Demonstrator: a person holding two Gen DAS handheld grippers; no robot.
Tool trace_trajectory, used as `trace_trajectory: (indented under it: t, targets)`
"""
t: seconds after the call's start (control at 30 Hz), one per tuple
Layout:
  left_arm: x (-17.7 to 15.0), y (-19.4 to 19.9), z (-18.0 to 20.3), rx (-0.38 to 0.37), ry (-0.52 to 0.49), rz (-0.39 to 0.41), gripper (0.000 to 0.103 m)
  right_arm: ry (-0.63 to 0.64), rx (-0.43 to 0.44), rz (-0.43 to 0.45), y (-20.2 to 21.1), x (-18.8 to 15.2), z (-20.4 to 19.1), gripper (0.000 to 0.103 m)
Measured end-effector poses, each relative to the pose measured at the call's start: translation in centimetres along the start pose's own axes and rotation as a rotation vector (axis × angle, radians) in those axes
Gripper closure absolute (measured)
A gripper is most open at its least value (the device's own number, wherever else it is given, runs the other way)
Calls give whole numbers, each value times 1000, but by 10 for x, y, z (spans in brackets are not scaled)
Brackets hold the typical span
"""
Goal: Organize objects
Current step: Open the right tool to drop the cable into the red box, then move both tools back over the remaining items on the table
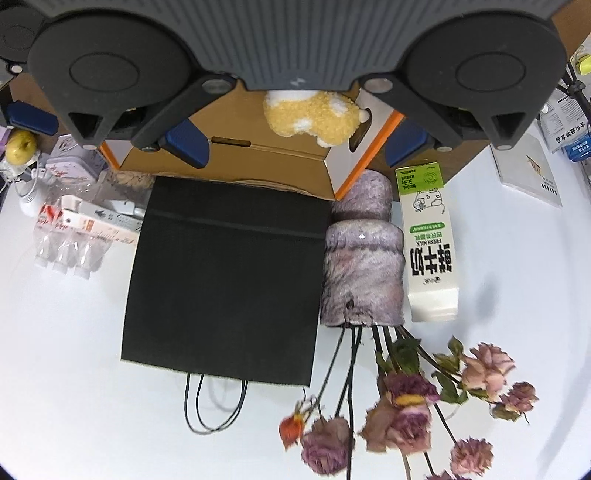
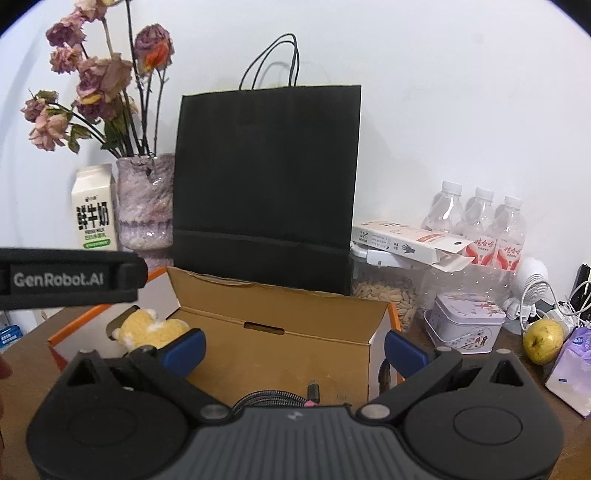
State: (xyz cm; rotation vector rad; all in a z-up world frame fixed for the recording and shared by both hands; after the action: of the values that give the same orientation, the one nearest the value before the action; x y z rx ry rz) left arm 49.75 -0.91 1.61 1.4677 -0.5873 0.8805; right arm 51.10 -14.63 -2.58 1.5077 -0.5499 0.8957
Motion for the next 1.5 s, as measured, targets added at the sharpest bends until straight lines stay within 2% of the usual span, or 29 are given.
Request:
trace_trajectory:
  t: [0.37, 0.87, 1.23, 1.5]
  targets:
    - [-18, 52, -9, -26, 11, 49, 0, -15, 6, 34, 49, -19, 7, 0]
    - [-60, 129, -25, -41, -16, 77, 0, -23, -2, 69, 125, -58, 7, 0]
    - [-109, 182, -62, -31, -4, 81, 0, -6, 16, 75, 182, -108, -5, 0]
    - [-141, 211, -84, -21, -8, 74, 0, 11, 19, 39, 209, -153, -12, 0]
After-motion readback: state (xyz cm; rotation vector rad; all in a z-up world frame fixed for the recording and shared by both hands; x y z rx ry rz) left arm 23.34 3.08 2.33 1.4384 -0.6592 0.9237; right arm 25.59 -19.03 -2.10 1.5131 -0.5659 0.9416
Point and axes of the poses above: each gripper's, at about its wrist camera, not at the fingertips, and y roughly against the way its jaws point, z to its right, x to its top, the point moved 6 cm from there along -y, roughly the way its jaws point, and after that the axes turned 15 degrees about -z, right-handed, at the moved point
